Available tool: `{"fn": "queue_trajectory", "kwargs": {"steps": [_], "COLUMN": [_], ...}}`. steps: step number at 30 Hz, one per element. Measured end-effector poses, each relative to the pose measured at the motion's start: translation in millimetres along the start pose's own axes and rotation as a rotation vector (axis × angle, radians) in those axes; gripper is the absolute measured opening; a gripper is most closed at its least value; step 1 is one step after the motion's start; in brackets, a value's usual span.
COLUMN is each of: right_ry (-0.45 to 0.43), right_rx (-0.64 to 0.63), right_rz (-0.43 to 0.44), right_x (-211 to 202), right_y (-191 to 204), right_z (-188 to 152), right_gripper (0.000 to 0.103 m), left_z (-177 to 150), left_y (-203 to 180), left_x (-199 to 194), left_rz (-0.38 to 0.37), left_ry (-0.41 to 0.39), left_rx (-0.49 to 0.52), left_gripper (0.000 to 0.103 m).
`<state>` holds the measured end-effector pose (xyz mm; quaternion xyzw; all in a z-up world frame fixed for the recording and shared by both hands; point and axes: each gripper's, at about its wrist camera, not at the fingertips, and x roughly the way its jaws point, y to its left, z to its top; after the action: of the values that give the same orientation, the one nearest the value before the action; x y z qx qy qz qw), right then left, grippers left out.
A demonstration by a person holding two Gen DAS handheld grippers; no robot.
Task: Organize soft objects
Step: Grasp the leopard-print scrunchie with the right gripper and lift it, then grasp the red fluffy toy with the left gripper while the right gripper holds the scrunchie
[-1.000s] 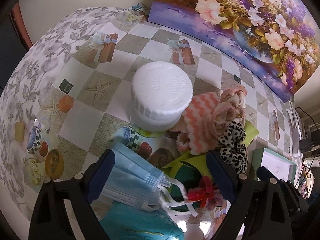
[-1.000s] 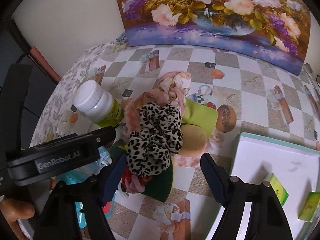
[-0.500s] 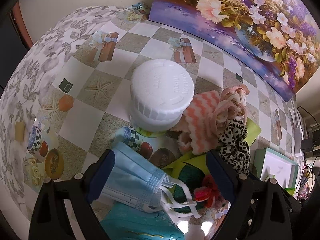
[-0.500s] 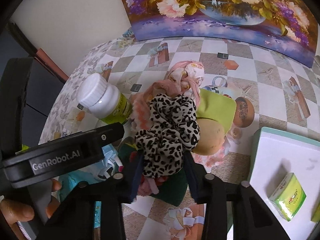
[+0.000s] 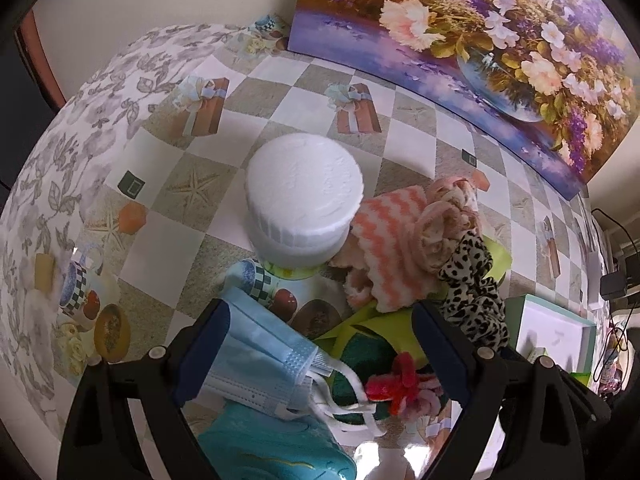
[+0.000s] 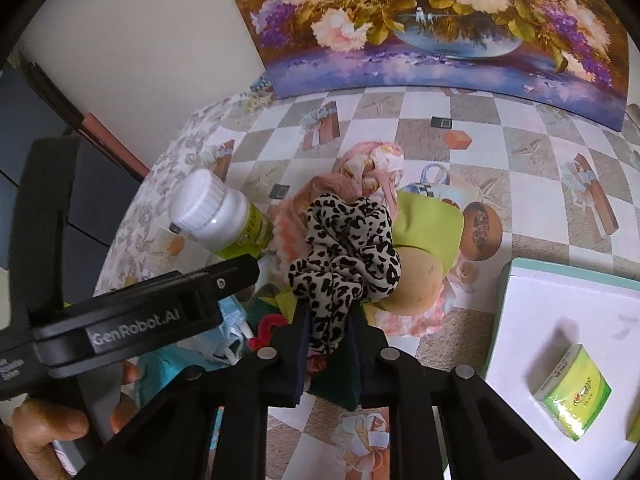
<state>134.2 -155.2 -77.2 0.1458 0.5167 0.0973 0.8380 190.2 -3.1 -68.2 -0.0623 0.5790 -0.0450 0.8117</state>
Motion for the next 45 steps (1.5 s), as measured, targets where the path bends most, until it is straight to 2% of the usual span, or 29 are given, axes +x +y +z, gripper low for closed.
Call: {"fn": "queue_trajectory", "kwargs": {"steps": [3, 7, 11, 13, 16, 19, 25, 29, 31, 33, 45], "right_ry": [-0.015, -0.042, -0.052, -0.050, -0.053, -0.056, -0.054, -0.054, -0.052, -0.050, -0.056], "right_rx": [0.001, 0.017, 0.033, 0.051, 0.076, 0.100, 0.123, 0.132, 0.134, 0.136, 0.156], "right_rz": [-0.009, -0.007, -0.102, -0.122, -0.143, -0.151, -0.158, -0.160, -0.161, -0.160, -0.157], "right_x": [-8, -23, -38, -45, -53, -60, -68, -72, -72, -72, -77], "right_y": [-1, -6, -13, -19, -29, -36, -43, -45, -46, -47, -53], "right_z": [1, 4, 7, 7, 7, 7, 5, 4, 4, 3, 2], "right_gripper": [0.018, 0.018, 0.018, 0.018, 0.018, 0.018, 0.018, 0.018, 0.018, 0.018, 0.018], "left_z": [0, -2, -8, -11, -17, -24, -36, -43, -45, -46, -42], "left_y": [-4, -13, -31, -40, -53, -65, -77, -82, -81, -80, -82], "left_x": [-4, -8, -11, -14, -12, -7, 2, 9, 13, 16, 6], "left_rz": [-0.010, -0.030, -0.034, -0.041, -0.044, -0.044, -0.021, 0.025, 0.034, 0.046, 0.052], "left_ry": [-0.006, 0.000, 0.011, 0.011, 0.031, 0.065, 0.105, 0.131, 0.142, 0.152, 0.107], "left_rx": [0.017, 0.057, 0.146, 0.187, 0.251, 0.305, 0.373, 0.406, 0.408, 0.414, 0.414], "left_gripper": [0.093, 0.085, 0.085, 0.085, 0.083, 0.076, 0.076, 0.072, 0.062, 0.057, 0.052]}}
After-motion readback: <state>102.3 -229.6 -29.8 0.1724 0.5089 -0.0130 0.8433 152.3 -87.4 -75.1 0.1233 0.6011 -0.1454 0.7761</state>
